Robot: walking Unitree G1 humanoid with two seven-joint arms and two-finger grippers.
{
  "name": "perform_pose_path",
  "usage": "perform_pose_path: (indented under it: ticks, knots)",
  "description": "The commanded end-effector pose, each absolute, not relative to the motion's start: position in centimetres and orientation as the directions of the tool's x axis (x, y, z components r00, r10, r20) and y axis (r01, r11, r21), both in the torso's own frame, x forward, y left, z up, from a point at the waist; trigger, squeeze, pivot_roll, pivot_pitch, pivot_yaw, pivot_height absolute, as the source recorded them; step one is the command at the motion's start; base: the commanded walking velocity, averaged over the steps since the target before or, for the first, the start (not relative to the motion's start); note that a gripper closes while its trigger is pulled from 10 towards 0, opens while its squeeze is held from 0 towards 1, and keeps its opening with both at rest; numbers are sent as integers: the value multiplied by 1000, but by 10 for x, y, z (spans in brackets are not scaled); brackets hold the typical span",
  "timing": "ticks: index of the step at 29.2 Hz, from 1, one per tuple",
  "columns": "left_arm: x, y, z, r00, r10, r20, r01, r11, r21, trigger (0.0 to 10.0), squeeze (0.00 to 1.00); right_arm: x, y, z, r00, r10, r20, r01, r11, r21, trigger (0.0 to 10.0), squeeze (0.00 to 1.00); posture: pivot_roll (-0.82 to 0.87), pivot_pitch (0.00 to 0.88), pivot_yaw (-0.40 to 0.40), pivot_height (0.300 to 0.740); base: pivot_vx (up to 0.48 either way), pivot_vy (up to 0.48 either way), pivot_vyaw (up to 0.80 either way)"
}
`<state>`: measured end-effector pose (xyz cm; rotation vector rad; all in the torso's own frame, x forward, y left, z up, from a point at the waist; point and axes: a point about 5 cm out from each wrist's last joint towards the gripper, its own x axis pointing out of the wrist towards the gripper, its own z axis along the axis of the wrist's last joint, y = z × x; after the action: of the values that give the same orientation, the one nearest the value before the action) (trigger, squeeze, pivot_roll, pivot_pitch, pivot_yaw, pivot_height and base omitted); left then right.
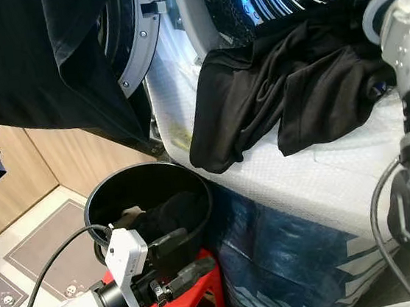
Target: Clothes washing
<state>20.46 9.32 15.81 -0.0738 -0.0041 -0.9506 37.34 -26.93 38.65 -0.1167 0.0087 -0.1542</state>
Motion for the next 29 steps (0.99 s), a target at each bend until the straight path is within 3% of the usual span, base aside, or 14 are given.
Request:
perform_pose_path:
  ticks: [1, 10, 13, 19, 23, 29]
  knots:
    - [205, 92, 157, 569, -822, 26, 821, 567, -63, 10000, 0, 363, -264, 389, 995, -97, -14, 94, 986, -139, 10000, 0, -3, 49, -58, 740, 0, 0, 0]
    - [207, 92, 157, 560, -828, 27, 828, 558, -62, 10000, 0, 328, -250, 394, 993, 114, 34, -108, 982, -156, 10000, 0, -21, 57, -45, 740, 0, 0, 0]
    - [207, 92, 157, 555, -831, 26, 831, 553, -63, 10000, 0, 312, -238, 405, 954, 256, 158, -234, 961, -147, 10000, 0, -28, 60, -38, 740, 0, 0, 0]
    - [208, 92, 158, 550, -835, 27, 834, 548, -62, 10000, 0, 291, -221, 399, 867, 431, 249, -384, 898, -216, 10000, 0, -28, 64, -30, 740, 0, 0, 0]
    - [208, 93, 159, 550, -835, 25, 834, 548, -60, 10000, 0, 276, -208, 366, 795, 581, 175, -520, 801, -298, 10000, 0, -26, 66, -21, 740, 0, 0, 0]
    - [208, 95, 159, 549, -836, 20, 835, 547, -54, 10000, 0, 269, -198, 318, 738, 672, 55, -631, 717, -296, 10000, 0, -21, 66, -13, 740, 0, 0, 0]
